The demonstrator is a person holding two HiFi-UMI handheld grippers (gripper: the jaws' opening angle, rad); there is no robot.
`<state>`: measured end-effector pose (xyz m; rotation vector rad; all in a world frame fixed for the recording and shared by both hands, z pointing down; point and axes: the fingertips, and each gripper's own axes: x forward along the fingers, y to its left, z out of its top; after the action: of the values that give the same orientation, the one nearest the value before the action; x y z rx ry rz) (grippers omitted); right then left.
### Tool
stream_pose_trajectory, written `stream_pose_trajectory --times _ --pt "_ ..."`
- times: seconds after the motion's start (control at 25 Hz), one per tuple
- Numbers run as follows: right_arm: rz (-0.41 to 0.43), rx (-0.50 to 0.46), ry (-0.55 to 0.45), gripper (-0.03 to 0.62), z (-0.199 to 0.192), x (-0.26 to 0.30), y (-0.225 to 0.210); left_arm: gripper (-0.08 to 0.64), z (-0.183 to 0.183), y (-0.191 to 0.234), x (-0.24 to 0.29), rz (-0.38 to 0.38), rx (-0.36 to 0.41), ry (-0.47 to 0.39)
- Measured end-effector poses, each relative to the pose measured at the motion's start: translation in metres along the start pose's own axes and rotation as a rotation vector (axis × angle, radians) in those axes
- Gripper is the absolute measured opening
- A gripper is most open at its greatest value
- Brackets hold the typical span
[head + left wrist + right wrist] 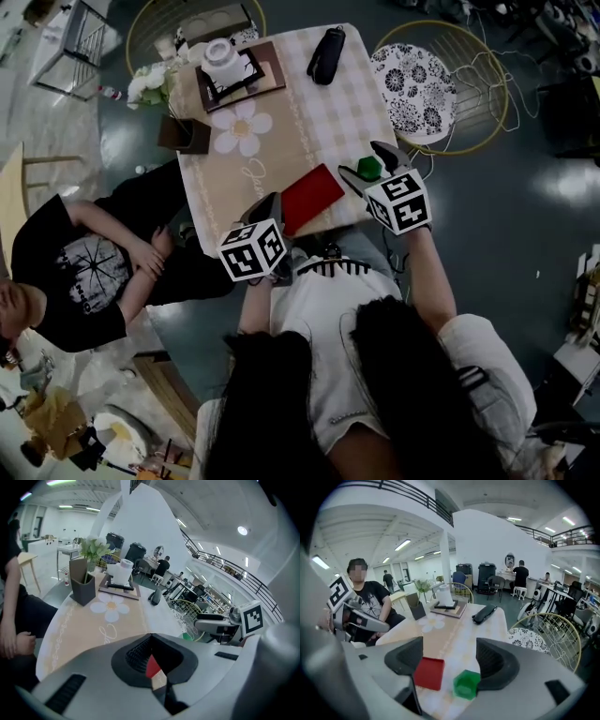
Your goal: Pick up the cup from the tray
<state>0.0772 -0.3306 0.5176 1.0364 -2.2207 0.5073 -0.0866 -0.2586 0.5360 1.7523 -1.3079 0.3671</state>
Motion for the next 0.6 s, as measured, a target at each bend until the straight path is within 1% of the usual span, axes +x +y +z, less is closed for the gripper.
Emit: stream_pose_trajectory --times 0.04,0.08,0.12,0.16,0.28,0.44,0.52,0.6 --pt "0.008 0.007 -0.028 0.353 0.005 -0.002 0.007 0.008 0.001 -0.002 -0.002 -0.008 0.011 -0.006" --pt "0.012 0.015 -0.053 0.302 0.009 -0.004 0.014 0.008 0.002 -0.003 -0.004 -0.016 0.02 -0.012" --pt "0.012 0.021 -0.07 0.215 0.011 -0.004 0.021 0.008 0.003 -0.005 -0.006 -0.023 0.026 -0.018" --pt "0.008 0.025 -0.079 0.16 0.011 -0.004 0.026 0.008 0.003 -0.006 -0.007 -0.028 0.029 -0.024" --pt "-0.01 0.06 -0.094 0.031 0.008 -0.004 0.041 0.008 0.003 -0.009 -0.01 -0.034 0.04 -0.034" --pt "-0.005 0.164 -0.099 0.011 0.003 -0.006 0.068 0.008 -0.003 -0.014 -0.015 -0.051 0.056 -0.039" --pt "-0.035 0.175 -0.085 0.011 -0.003 -0.003 0.071 0.008 -0.006 -0.015 -0.017 -0.057 0.059 -0.042" --pt "-0.073 0.15 -0.064 0.011 -0.006 -0.002 0.07 0.008 -0.008 -0.016 -0.019 -0.059 0.061 -0.046"
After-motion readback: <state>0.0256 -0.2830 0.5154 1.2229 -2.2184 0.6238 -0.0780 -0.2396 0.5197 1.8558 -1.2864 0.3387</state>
